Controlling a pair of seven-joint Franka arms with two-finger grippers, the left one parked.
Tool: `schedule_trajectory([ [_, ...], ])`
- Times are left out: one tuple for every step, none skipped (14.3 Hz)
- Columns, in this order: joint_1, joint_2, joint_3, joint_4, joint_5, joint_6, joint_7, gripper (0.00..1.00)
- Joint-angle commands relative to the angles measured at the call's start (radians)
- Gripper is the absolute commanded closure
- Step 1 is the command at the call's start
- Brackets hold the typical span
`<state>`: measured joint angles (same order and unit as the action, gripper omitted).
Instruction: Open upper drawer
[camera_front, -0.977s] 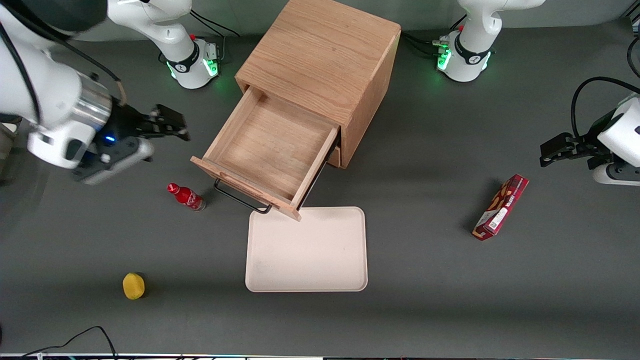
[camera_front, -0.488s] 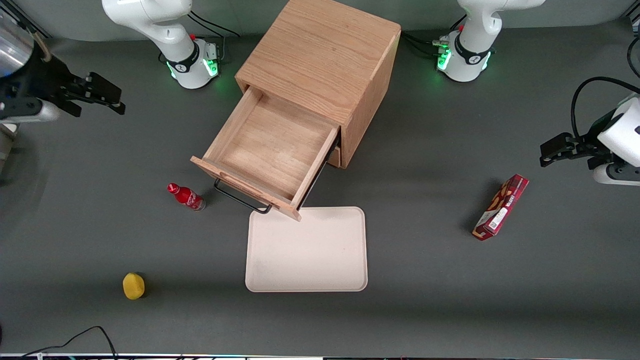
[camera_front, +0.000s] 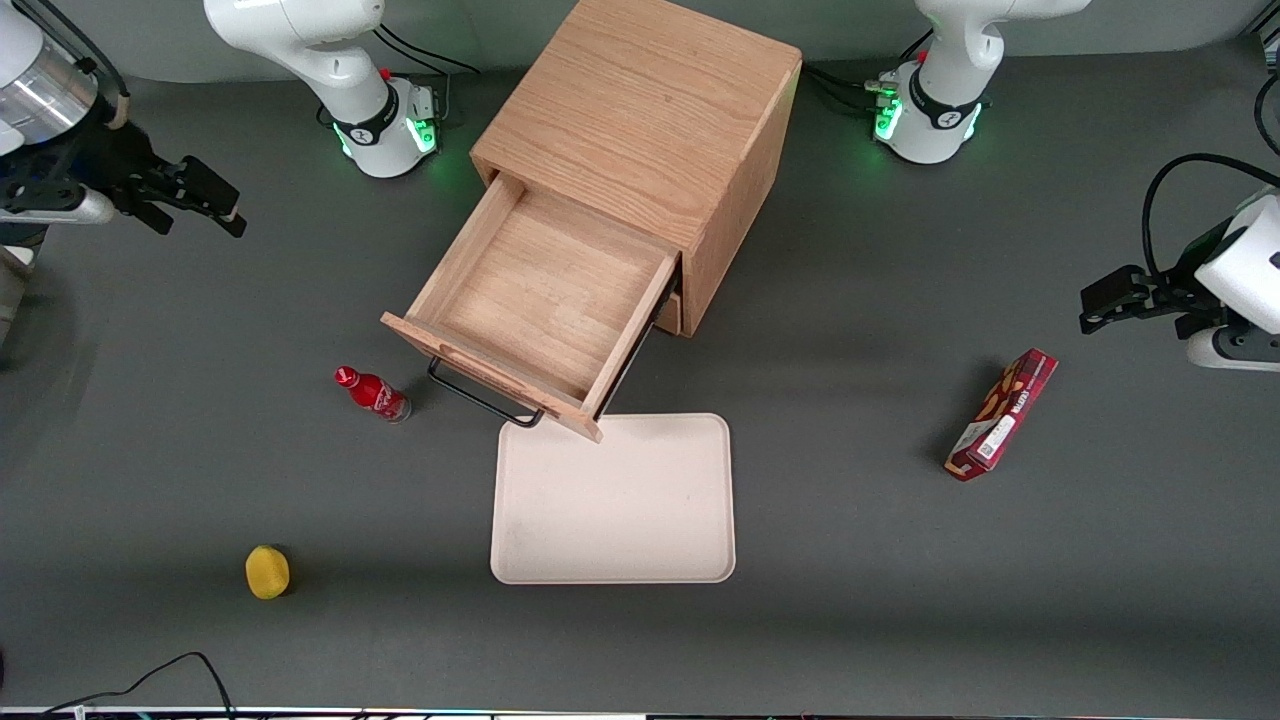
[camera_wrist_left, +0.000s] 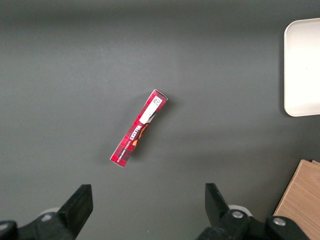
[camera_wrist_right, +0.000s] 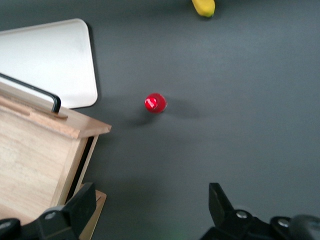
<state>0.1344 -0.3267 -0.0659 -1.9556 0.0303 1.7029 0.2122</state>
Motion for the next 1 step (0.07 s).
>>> schedule_trajectory([
  [0.007, 0.124, -0.026, 0.194, -0.023, -0.104, 0.018, 0.00],
])
